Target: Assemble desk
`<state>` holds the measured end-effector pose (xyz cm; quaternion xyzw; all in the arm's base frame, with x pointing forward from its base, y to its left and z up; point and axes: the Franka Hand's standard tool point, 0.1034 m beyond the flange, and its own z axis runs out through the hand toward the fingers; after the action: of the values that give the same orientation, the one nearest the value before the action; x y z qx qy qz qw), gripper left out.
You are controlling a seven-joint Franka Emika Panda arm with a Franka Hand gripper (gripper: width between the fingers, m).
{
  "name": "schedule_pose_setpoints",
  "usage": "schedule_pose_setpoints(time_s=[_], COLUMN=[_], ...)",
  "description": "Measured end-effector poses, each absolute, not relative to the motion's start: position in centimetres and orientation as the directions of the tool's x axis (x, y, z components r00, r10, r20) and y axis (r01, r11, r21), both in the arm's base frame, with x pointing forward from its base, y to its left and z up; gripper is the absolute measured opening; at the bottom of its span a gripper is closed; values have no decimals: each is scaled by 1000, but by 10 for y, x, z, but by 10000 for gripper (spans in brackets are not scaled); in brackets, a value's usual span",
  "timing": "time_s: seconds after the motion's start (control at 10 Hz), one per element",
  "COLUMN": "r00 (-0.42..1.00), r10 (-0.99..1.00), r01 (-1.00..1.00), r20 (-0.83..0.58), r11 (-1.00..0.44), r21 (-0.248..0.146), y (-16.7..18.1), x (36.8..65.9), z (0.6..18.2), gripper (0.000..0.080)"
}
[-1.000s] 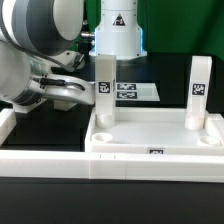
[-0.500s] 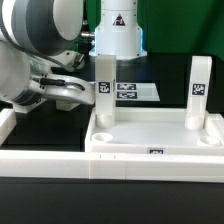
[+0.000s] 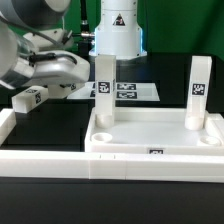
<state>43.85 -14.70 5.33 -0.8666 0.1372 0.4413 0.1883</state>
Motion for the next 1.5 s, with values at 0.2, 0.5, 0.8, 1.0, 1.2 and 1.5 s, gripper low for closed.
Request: schedule_pose_setpoints(time_s=[0.2, 0.5, 0.8, 1.0, 1.2, 1.5], r00=[595, 606, 660, 735, 819, 901], r10=[-59, -75, -102, -120, -149, -218], r01=[-385, -381, -368, -344, -312, -302], r20=[-802, -792, -744, -668, -554, -375], r11=[-896, -902, -908, -914, -926, -935], r21=[-220, -206, -202, -214, -212, -184], y=[-145, -141, -145, -143, -146, -152], x=[457, 463, 476, 492, 516, 525], z=[77, 74, 72, 101, 121, 118], gripper=[287, 288, 288, 288, 288, 288])
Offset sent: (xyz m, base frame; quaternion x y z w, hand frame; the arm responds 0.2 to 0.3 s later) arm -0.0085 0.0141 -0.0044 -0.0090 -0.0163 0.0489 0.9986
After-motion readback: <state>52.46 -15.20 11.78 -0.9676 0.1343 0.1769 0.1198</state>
